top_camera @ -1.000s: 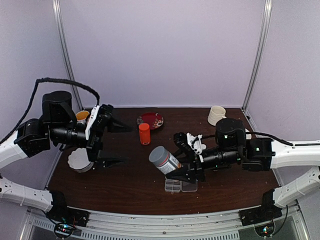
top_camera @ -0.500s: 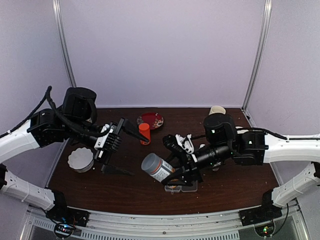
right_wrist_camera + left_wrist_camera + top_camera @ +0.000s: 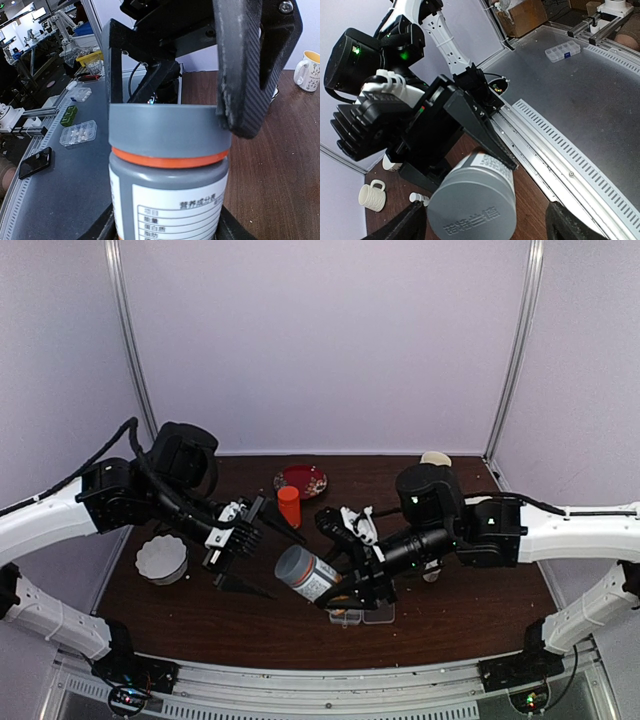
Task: Sort the pills into containers
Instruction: Unscrew the lid of the pill bottle from the pill bottle.
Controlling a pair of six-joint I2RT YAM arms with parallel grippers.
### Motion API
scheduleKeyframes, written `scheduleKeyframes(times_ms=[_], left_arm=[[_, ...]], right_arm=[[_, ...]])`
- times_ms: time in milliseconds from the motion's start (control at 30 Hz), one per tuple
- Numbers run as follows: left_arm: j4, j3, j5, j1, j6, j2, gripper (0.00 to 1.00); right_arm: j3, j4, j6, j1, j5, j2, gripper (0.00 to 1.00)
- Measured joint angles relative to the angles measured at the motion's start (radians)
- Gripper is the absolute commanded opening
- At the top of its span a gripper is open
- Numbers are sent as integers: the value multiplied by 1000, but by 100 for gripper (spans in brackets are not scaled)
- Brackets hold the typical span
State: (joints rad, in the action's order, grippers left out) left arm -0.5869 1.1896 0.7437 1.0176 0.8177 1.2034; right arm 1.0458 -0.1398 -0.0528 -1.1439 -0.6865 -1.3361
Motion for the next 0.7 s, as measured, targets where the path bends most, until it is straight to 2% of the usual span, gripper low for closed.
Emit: scheduleKeyframes(times_ms=[133, 300, 467, 633, 700], left_arm=[[-6, 0, 0, 0, 1, 2, 83], [-10, 0, -5, 1, 3, 10, 75], [-10, 3, -14, 0, 7, 26, 56], [-16, 10, -31, 0, 11, 35, 42], [-16, 11, -35, 0, -4, 39, 31]], right_arm=[[3, -1, 0, 0, 0, -13, 14], [12, -1, 0, 0, 1, -22, 12], [12, -2, -2, 0, 1, -27, 10], [12, -9, -11, -1, 14, -33, 6], [12, -11, -23, -1, 32, -33, 4]])
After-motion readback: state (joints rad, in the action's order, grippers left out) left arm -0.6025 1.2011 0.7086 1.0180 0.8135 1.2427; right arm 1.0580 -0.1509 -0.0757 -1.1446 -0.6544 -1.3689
